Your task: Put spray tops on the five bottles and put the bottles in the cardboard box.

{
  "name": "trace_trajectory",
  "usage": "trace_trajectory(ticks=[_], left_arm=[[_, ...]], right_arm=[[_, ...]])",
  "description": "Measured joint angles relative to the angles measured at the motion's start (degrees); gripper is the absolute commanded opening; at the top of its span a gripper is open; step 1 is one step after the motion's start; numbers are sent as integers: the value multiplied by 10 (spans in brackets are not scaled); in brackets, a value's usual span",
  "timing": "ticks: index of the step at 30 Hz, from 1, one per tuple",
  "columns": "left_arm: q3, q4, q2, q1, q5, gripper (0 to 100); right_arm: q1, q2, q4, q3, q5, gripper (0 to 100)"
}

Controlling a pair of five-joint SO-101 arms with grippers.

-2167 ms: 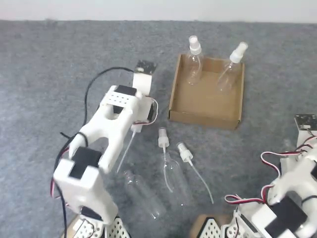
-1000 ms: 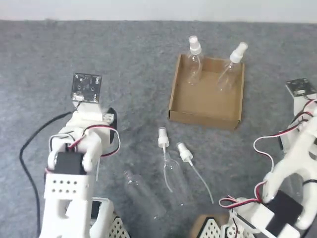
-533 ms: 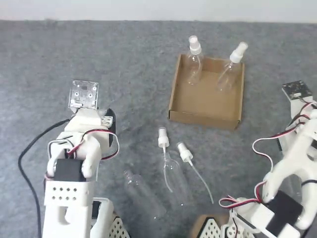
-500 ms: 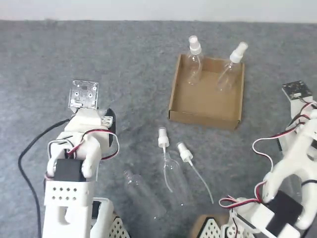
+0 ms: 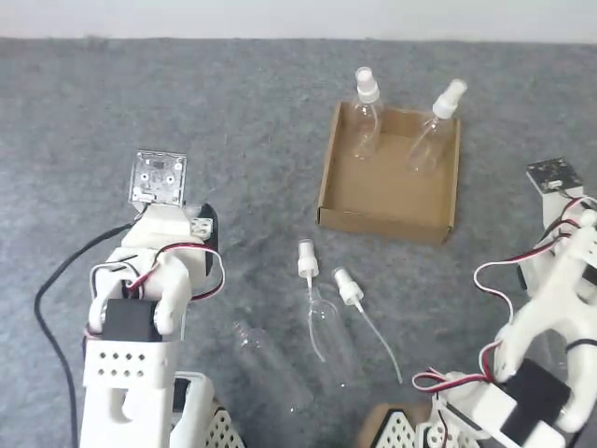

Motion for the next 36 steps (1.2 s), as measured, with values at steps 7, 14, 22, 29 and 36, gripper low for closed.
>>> trace_trajectory(ticks=[7, 14, 22, 29, 36], left_arm=[[0, 0, 0, 0, 0, 12], [0, 0, 0, 0, -1, 12], [9, -7, 0, 0, -1, 12], [9, -7, 0, 0, -1, 12], [9, -7, 0, 0, -1, 12]], right_arm=[[0, 0, 0, 22, 0, 292], [1, 0, 0, 30, 0, 292], [25, 0, 0, 30, 59, 292], [33, 0, -1, 32, 75, 292], [26, 33, -107, 105, 55, 290]])
